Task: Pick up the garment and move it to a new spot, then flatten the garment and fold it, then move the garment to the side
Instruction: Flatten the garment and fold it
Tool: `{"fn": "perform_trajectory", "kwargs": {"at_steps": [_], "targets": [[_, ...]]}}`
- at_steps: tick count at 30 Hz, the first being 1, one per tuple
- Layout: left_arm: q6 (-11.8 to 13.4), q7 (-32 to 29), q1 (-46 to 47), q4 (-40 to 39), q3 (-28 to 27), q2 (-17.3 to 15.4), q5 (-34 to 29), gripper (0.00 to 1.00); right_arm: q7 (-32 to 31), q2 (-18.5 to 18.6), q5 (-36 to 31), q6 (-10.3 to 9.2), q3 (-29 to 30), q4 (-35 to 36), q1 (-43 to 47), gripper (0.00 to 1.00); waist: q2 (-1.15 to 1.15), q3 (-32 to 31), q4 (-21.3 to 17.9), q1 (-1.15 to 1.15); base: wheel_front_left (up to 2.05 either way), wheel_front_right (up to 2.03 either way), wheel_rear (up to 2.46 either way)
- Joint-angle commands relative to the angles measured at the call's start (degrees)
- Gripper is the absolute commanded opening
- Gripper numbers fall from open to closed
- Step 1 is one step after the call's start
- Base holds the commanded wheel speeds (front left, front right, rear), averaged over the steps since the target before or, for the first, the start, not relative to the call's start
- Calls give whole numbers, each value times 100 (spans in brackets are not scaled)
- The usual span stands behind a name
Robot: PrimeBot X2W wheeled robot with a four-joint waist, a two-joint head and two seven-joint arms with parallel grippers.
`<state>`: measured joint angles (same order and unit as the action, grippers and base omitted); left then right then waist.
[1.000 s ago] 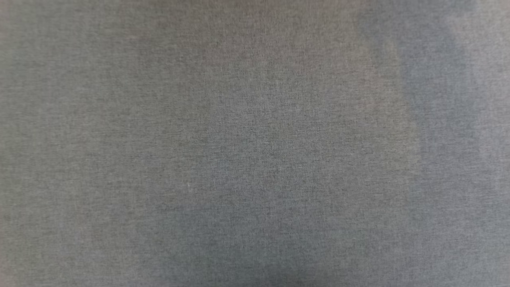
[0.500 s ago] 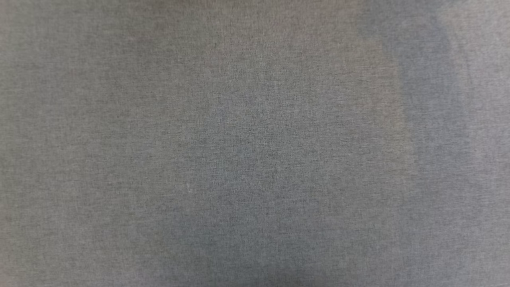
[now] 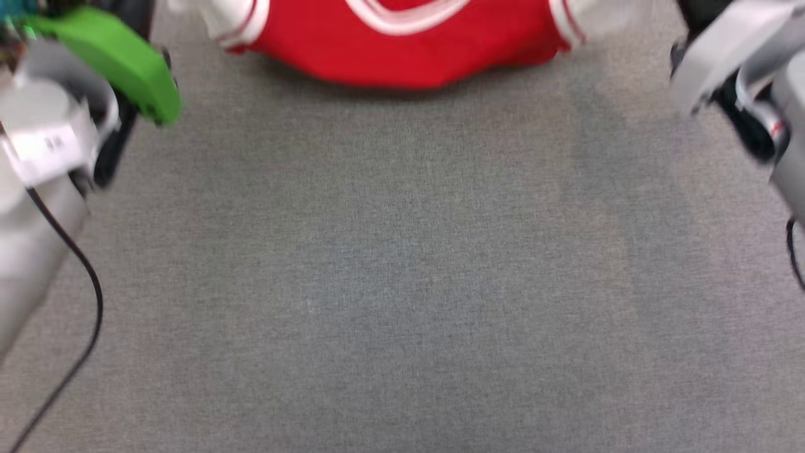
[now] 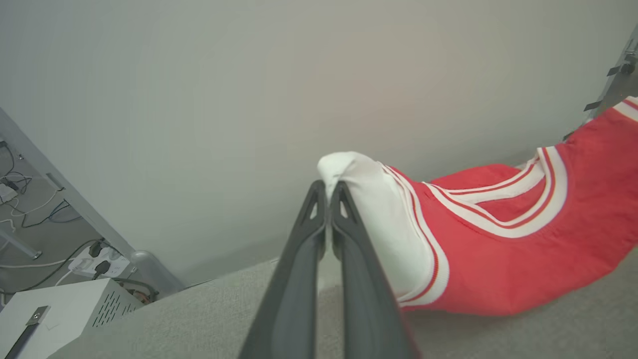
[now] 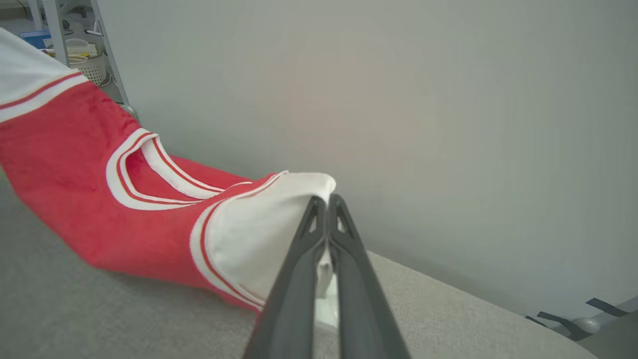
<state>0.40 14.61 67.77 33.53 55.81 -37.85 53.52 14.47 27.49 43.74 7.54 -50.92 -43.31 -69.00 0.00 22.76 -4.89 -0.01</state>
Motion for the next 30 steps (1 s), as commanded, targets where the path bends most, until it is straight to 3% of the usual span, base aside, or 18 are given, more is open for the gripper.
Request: {"fn": "perform_trajectory", "kwargs": {"at_steps": [1, 7, 8, 11, 16, 22, 30], "targets": [[44, 36, -363, -121, -132, -27, 23, 0, 50, 53, 23, -5, 83, 133, 336, 0, 0, -341, 52, 1, 0, 0, 0], [145, 38, -2080, -666, -736, -95, -146, 0, 51, 245, -167, -5, 205, 662, 1803, 0, 0, -837, 116, 1, 0, 0, 0], [205, 38, -2948, -888, -1011, -146, -261, 0, 51, 325, -285, -5, 240, 868, 2444, 0, 0, -1101, 101, 1, 0, 0, 0], [184, 38, -3662, -966, -1134, -129, -338, 0, 51, 447, -314, -5, 246, 1038, 3114, 0, 0, -1355, 186, 1, 0, 0, 0], [225, 39, -4455, -910, -1278, -86, -472, 0, 22, 633, -260, -5, 439, 1330, 4114, 0, 0, -1678, 255, 1, 0, 0, 0], [491, 39, -5344, -916, -1594, -56, -712, 0, -154, 792, -299, -5, 902, 1679, 5244, 0, 0, -1898, 250, 1, 0, 0, 0], [608, 39, -6316, -1161, -2226, 131, -858, 0, -494, 778, -468, -5, 1923, 2302, 6776, 0, 0, -1961, 271, 1, 0, 0, 0]]}}
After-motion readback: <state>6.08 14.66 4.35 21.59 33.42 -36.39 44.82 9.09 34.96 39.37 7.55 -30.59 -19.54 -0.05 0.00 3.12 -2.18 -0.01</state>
